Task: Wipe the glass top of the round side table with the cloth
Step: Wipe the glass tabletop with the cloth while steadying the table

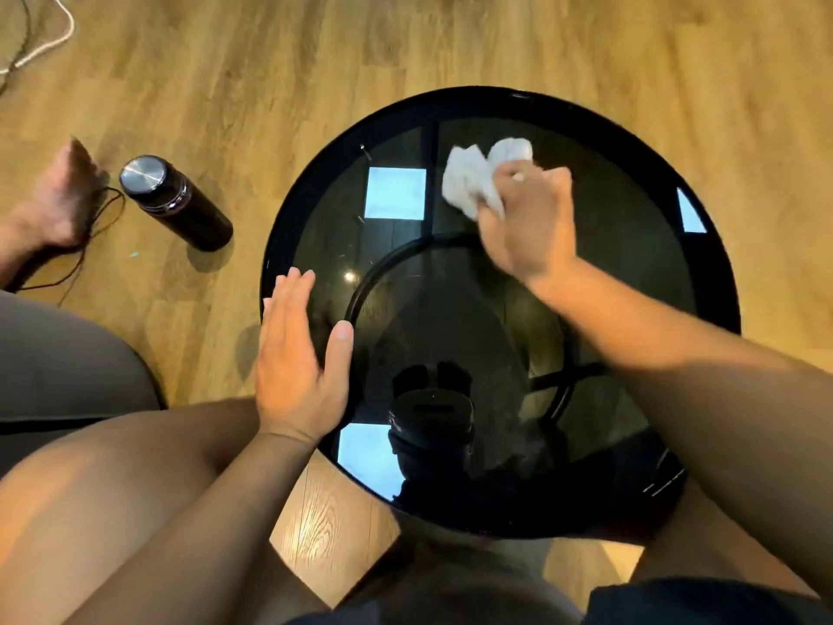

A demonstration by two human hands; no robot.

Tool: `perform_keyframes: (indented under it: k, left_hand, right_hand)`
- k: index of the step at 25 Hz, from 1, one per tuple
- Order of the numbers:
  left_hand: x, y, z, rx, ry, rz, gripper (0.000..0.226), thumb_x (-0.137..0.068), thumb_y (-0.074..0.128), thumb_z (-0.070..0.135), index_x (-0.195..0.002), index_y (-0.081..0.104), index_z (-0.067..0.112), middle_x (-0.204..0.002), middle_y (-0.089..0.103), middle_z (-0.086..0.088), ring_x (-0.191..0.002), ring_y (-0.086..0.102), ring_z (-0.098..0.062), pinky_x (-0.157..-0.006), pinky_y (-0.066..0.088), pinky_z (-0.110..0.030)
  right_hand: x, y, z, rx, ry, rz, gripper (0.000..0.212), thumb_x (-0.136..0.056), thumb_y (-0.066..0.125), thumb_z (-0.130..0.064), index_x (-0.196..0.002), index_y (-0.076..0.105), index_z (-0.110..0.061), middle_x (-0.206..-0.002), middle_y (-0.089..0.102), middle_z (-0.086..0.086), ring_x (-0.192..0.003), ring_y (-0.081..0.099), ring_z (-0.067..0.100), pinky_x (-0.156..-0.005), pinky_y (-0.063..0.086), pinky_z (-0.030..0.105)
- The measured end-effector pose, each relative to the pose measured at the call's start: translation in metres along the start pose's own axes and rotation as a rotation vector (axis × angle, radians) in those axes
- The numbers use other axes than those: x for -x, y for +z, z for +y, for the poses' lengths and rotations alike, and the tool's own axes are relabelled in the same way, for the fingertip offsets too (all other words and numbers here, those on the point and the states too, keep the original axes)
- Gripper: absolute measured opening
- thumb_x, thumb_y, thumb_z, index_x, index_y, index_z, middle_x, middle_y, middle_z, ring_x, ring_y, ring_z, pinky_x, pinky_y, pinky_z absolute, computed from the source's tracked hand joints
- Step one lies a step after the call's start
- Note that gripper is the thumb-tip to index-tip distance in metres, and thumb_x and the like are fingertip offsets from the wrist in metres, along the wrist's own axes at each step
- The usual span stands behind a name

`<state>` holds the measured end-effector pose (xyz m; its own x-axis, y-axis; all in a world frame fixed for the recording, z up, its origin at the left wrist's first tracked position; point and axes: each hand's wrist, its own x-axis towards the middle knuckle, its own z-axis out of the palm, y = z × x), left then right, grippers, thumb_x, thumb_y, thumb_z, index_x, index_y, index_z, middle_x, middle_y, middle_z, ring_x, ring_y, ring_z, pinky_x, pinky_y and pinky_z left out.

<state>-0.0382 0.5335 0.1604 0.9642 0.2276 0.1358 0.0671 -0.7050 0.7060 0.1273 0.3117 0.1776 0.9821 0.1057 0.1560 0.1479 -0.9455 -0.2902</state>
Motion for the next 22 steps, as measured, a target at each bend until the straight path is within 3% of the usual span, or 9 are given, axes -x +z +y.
perform_keyframes:
  k: [3, 5, 8, 10, 12, 16, 19, 22]
  left_hand:
    - [-0.001, -0.001, -0.003, 0.022, -0.033, 0.004, 0.064, -0.095, 0.033, 0.045, -0.15, 0.033, 0.013, -0.158, 0.033, -0.01, -0.149, 0.025, -0.023, -0.121, 0.022, -0.05]
    - [0.001, -0.003, -0.002, 0.057, -0.088, 0.0, 0.064, -0.092, 0.028, 0.045, -0.15, 0.033, 0.017, -0.159, 0.032, -0.006, -0.15, 0.022, -0.02, -0.122, 0.02, -0.044]
    - [0.001, -0.002, -0.002, -0.071, -0.069, -0.036, 0.066, -0.092, 0.023, 0.048, -0.149, 0.038, 0.017, -0.157, 0.036, -0.005, -0.15, 0.02, -0.018, -0.119, 0.015, -0.03]
    - [0.0, 0.001, -0.001, -0.13, -0.036, -0.058, 0.064, -0.095, 0.024, 0.047, -0.149, 0.038, 0.015, -0.157, 0.036, -0.005, -0.151, 0.02, -0.019, -0.12, 0.014, -0.032]
    - [0.001, 0.001, 0.0, -0.107, -0.032, -0.029, 0.063, -0.096, 0.028, 0.046, -0.149, 0.037, 0.012, -0.159, 0.032, -0.007, -0.151, 0.02, -0.021, -0.122, 0.016, -0.036]
    - [0.001, 0.001, 0.0, -0.079, -0.023, -0.008, 0.063, -0.096, 0.034, 0.045, -0.149, 0.036, 0.011, -0.16, 0.03, -0.009, -0.15, 0.022, -0.022, -0.122, 0.019, -0.045]
    - [-0.001, 0.001, 0.0, -0.063, -0.023, 0.002, 0.062, -0.096, 0.036, 0.043, -0.149, 0.035, 0.011, -0.16, 0.03, -0.009, -0.15, 0.023, -0.022, -0.122, 0.019, -0.049]
    - [0.0, 0.001, 0.0, -0.037, -0.033, 0.005, 0.062, -0.096, 0.035, 0.045, -0.15, 0.033, 0.014, -0.161, 0.029, -0.006, -0.15, 0.021, -0.02, -0.122, 0.02, -0.046]
  right_hand:
    - [0.112, 0.003, -0.085, -0.159, -0.327, -0.219, 0.032, -0.08, 0.048, -0.029, -0.103, 0.065, -0.015, -0.109, 0.062, 0.005, -0.094, 0.05, 0.035, -0.079, 0.04, 0.043]
    - [0.152, -0.004, -0.103, -0.251, -0.512, -0.365, 0.033, -0.084, 0.058, -0.03, -0.11, 0.068, -0.014, -0.119, 0.061, -0.001, -0.099, 0.043, 0.03, -0.081, 0.044, 0.041]
    - [0.129, -0.007, -0.072, -0.192, -0.772, -0.347, 0.026, -0.078, 0.066, -0.03, -0.098, 0.074, -0.016, -0.114, 0.066, 0.002, -0.088, 0.051, 0.035, -0.07, 0.045, 0.041]
    - [0.084, -0.008, -0.028, -0.088, -0.701, -0.204, 0.025, -0.076, 0.063, -0.03, -0.095, 0.075, -0.018, -0.113, 0.067, 0.004, -0.085, 0.055, 0.038, -0.069, 0.046, 0.043]
    - [0.026, -0.014, 0.033, 0.037, -0.462, -0.076, 0.028, -0.081, 0.057, -0.033, -0.098, 0.073, -0.018, -0.12, 0.064, 0.008, -0.092, 0.056, 0.044, -0.075, 0.049, 0.049]
    - [-0.057, -0.04, 0.129, 0.162, 0.002, -0.044, 0.045, -0.081, 0.04, -0.038, -0.106, 0.063, -0.009, -0.113, 0.06, 0.026, -0.101, 0.057, 0.046, -0.083, 0.049, 0.047]
    - [-0.049, -0.026, 0.094, 0.212, 0.146, -0.007, 0.048, -0.081, 0.034, -0.032, -0.11, 0.06, -0.005, -0.116, 0.058, 0.028, -0.105, 0.053, 0.045, -0.092, 0.039, 0.046]
    - [0.006, -0.009, 0.019, 0.125, 0.07, -0.001, 0.037, -0.082, 0.034, -0.029, -0.096, 0.064, -0.011, -0.107, 0.06, 0.016, -0.088, 0.052, 0.031, -0.08, 0.038, 0.039]
